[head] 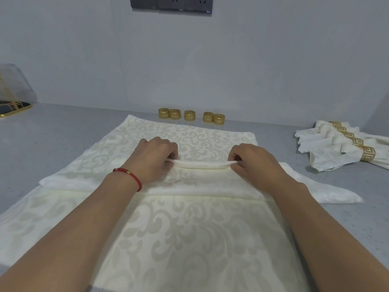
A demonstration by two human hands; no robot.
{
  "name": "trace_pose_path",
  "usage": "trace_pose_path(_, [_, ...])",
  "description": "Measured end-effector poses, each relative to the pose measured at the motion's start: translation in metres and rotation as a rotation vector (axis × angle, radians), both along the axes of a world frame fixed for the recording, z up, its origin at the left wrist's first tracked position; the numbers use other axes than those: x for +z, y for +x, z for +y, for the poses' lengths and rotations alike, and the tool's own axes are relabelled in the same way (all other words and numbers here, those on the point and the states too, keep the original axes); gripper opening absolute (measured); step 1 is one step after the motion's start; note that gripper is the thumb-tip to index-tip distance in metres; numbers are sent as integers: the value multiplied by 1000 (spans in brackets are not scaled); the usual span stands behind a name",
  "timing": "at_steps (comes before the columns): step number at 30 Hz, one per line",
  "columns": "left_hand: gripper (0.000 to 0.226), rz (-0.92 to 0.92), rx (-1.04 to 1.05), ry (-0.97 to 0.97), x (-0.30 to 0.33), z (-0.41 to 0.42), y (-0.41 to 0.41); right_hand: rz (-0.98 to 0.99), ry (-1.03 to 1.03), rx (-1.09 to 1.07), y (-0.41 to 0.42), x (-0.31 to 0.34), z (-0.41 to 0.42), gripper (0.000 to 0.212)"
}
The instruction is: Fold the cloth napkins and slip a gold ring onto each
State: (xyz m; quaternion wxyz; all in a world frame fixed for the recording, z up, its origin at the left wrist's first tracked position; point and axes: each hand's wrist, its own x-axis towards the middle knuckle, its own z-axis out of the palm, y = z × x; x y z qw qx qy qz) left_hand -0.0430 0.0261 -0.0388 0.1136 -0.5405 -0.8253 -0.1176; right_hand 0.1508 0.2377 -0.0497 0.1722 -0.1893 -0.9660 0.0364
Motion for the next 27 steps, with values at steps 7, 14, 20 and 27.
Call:
trace_pose_path(7, [20, -101, 14, -41, 1, -3, 8, -99, -83, -46, 1, 7, -6, 4])
trace_pose_path(14, [17, -258, 55, 34, -5, -1, 0, -85, -173, 9, 4, 4, -3, 17])
trace_pose_path(20, [10, 16, 2, -63, 1, -1, 4, -72, -41, 0, -1, 9, -10, 10])
trace_pose_path(27, [24, 138, -111, -163, -1, -14, 14, -308, 58, 115, 18, 20, -25, 12])
